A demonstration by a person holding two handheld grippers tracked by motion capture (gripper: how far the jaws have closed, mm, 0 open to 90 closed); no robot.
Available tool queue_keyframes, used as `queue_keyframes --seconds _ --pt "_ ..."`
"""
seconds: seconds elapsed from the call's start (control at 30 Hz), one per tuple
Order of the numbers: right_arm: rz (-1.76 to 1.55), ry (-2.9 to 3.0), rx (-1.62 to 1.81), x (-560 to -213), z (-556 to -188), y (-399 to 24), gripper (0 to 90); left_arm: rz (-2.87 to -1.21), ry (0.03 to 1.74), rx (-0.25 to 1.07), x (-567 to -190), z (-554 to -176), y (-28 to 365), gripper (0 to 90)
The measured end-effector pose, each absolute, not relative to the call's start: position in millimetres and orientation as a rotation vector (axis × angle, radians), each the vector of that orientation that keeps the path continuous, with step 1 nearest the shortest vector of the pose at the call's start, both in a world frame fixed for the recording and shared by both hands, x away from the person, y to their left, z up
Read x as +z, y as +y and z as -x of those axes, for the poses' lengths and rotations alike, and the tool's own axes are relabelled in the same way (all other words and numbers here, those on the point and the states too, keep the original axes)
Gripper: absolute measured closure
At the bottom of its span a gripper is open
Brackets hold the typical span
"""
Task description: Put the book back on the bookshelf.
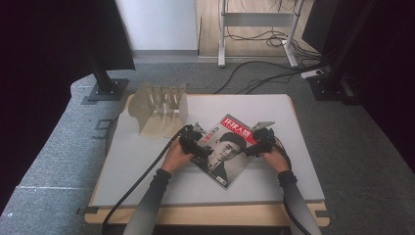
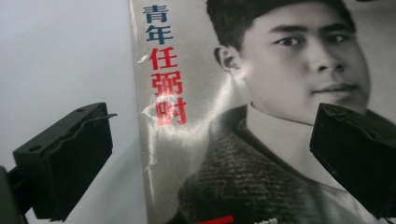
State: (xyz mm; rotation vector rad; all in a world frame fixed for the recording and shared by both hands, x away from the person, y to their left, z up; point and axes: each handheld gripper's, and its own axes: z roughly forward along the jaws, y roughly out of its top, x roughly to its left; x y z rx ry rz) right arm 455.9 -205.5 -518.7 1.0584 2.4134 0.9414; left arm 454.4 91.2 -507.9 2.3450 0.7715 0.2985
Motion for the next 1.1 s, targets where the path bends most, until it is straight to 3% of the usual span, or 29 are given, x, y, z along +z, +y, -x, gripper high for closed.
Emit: queue_keyframes --seconds 0.57,1.1 --pt "-1.131 2.450 1.000 -530.1 -485.2 -229.1 0.0 -2.314 0.814 0.228 -525.3 -462.6 91.7 0.0" --pt "-1.109 2.445 1.028 -531.2 -465.5 -228.1 1.0 -2.322 0.766 0.224 -526.2 -443.8 90.2 0.0"
